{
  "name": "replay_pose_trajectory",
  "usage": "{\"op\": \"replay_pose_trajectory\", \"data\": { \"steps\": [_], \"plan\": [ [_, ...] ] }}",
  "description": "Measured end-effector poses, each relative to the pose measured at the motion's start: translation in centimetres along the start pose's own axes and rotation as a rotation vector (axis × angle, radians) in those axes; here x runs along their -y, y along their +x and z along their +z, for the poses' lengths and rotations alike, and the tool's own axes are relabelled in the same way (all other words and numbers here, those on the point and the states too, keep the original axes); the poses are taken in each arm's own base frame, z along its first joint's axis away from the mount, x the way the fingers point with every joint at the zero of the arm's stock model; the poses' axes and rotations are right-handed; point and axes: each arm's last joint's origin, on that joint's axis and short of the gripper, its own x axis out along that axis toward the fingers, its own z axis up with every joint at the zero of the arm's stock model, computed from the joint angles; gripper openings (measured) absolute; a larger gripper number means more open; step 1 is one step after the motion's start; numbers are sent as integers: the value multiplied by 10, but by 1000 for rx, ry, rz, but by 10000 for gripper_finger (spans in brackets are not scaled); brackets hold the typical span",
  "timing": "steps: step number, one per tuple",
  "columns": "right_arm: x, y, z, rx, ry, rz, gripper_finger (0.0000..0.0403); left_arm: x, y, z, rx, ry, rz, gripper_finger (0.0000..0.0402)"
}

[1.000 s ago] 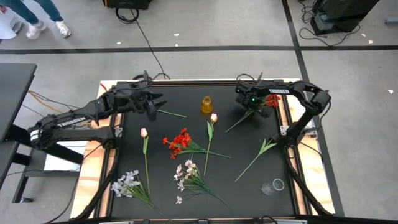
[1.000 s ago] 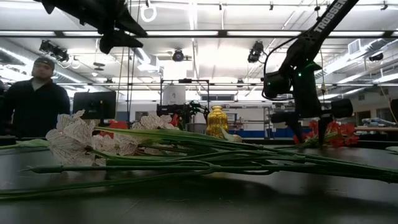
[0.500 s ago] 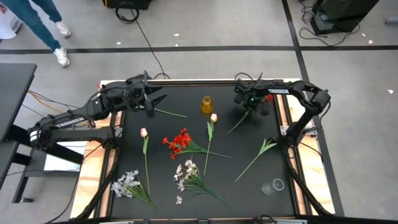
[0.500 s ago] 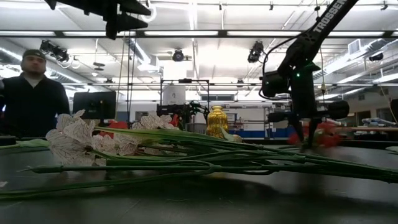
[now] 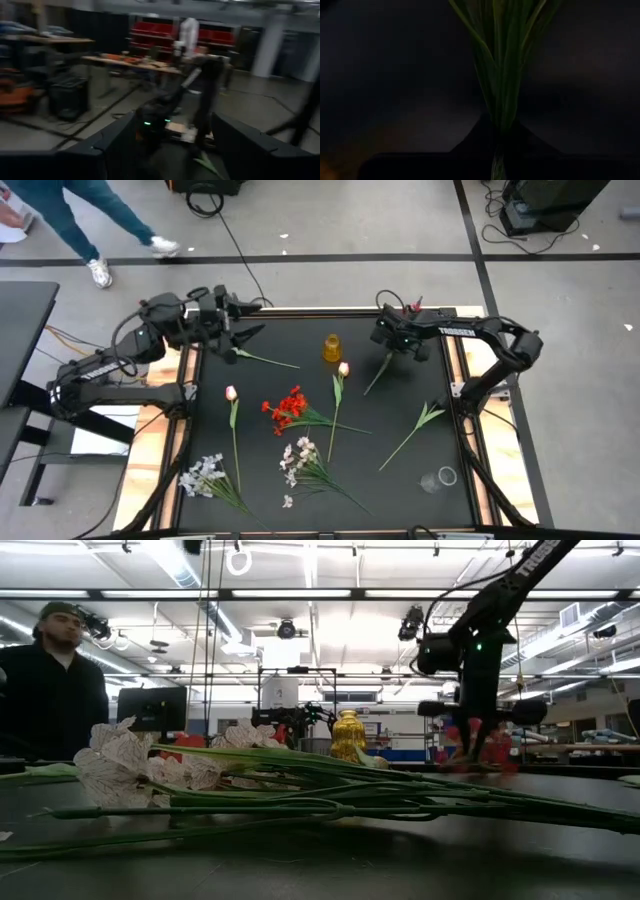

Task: Sort flowers into vase by color
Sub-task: Put the top red flowers into the transparent vase

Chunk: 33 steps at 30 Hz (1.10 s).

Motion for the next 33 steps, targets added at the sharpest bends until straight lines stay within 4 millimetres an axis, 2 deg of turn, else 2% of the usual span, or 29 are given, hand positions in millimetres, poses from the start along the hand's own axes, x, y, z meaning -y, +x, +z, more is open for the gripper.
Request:
{"op": "replay_pose_trajectory", "data": {
  "steps": [4,11,20,26,33],
  "plan": [
    [-5,-15,-5,20,-59,98,23,2,11,8,-24,-1,-97,260],
    [-8,-56,-17,121,-153,292,23,2,17,15,-6,7,-113,260],
    [-1,-112,-31,262,-327,545,23,3,17,16,8,33,-115,260],
    [2,-153,-43,375,-427,806,24,3,17,16,9,31,-115,260],
    [15,-196,-51,553,-624,1029,24,3,17,16,8,29,-115,260]
  ]
}}
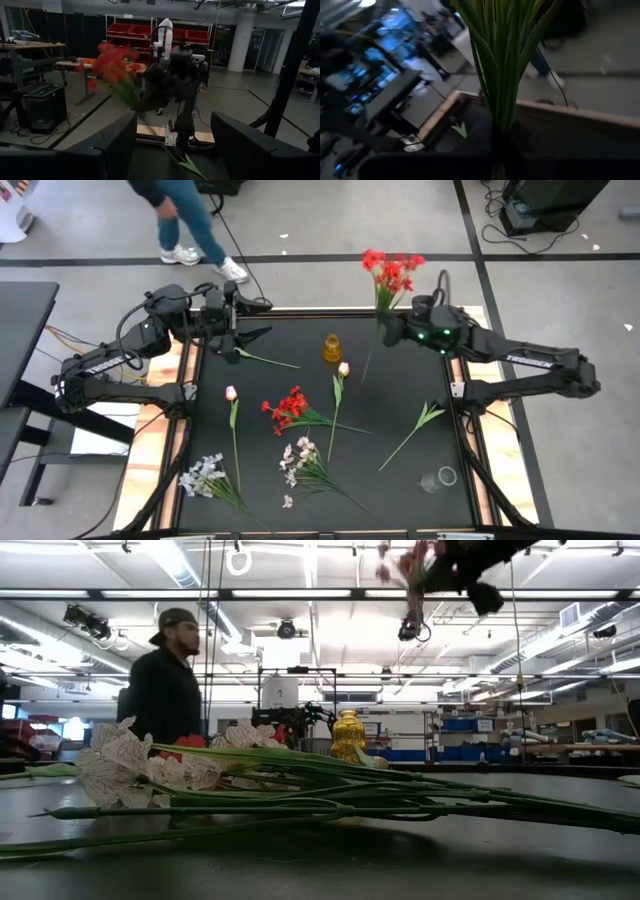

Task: Sort flowers into vase by color
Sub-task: Put the top red flowers into the transparent vase

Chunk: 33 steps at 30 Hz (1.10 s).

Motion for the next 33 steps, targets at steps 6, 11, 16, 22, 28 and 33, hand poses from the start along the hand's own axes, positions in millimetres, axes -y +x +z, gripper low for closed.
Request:
{"op": "replay_pose_trajectory", "data": {
  "steps": [6,11,16,22,28,33],
  "plan": [
    [-18,-24,11,88,-257,195,29,0,0,0,0,0,0,260],
    [-27,-45,15,131,-521,394,36,0,0,0,0,0,0,260],
    [-31,-75,21,167,-585,617,28,0,0,0,0,-1,0,260],
    [-23,-116,33,233,-596,801,21,0,0,0,0,-1,0,260],
    [-6,-148,36,201,-567,928,22,0,0,0,-1,-1,1,261],
    [-4,-157,31,85,-523,1098,22,0,0,0,-1,-1,0,261]
  ]
}}
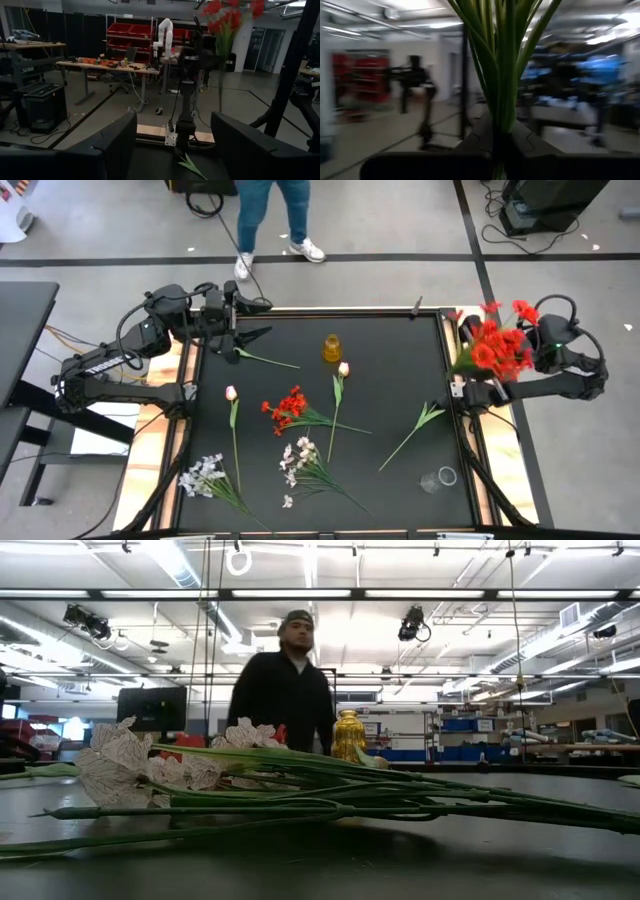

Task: Sort flowers into vase by color
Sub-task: Put the top red flowers into the transparent vase

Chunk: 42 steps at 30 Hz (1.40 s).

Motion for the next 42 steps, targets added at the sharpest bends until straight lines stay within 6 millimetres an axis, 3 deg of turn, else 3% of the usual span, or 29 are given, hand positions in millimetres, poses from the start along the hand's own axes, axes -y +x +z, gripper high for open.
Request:
{"op": "replay_pose_trajectory", "data": {
  "steps": [12,18,24,28,34,42],
  "plan": [
    [-19,8,-11,-110,119,426,22,0,0,0,0,0,0,261],
    [-34,26,-18,-143,112,486,22,0,0,0,0,0,0,261],
    [-62,50,-26,-169,109,497,22,0,0,0,0,0,0,261],
    [-79,55,-31,-195,68,512,22,0,0,0,0,0,0,261],
    [-91,50,-30,-190,65,583,22,0,0,0,1,0,0,260],
    [-81,18,-17,-111,40,740,22,0,0,0,0,0,0,260]
  ]
}}
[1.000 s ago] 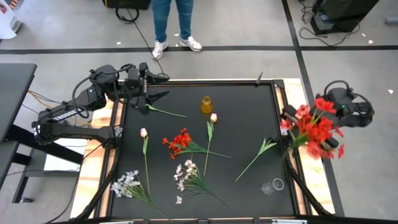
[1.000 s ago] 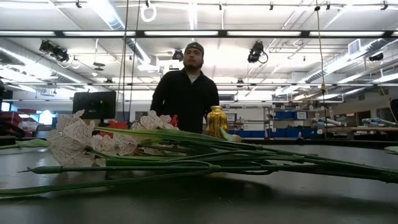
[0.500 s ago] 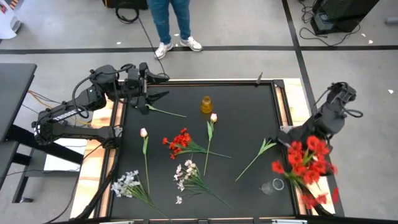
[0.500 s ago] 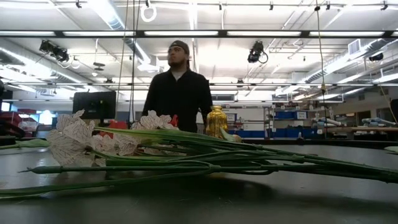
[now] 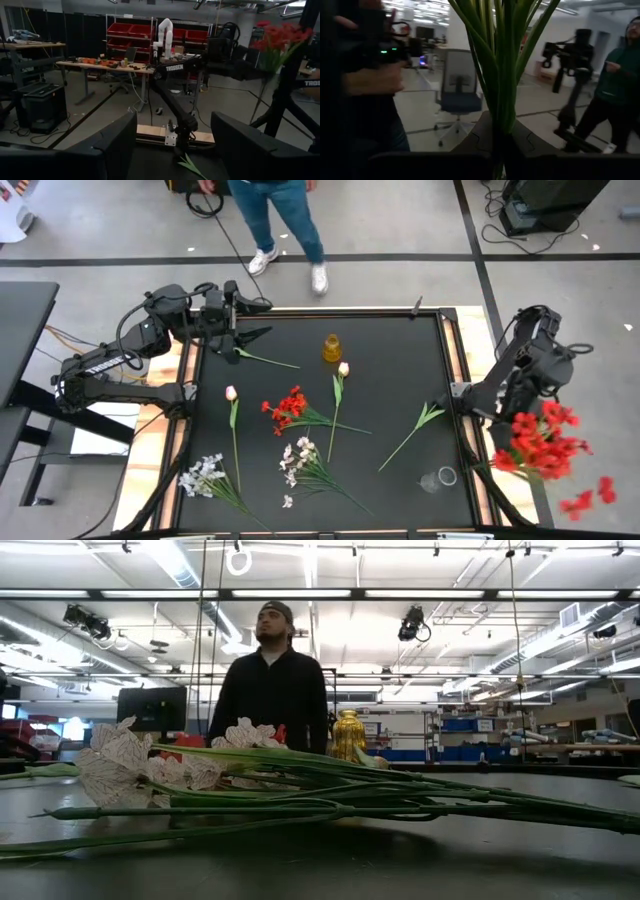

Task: Sort flowers into vase by color
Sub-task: Put the top red flowers into the transparent vase

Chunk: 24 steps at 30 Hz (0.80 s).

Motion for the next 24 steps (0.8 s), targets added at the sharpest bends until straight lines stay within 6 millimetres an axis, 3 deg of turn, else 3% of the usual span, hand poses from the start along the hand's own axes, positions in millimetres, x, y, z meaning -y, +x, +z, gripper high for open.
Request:
{"op": "replay_pose_trajectory", "data": {
  "steps": [4,13,17,24],
  "plan": [
    [-6,-9,-1,-10,-10,81,22,0,0,0,0,0,0,260],
    [-21,-6,-8,23,-9,253,22,0,0,0,0,0,0,260],
    [-30,0,-26,103,29,278,22,0,0,0,0,0,0,260],
    [-35,11,-57,170,-51,170,23,0,0,0,0,0,0,260]
  ]
}}
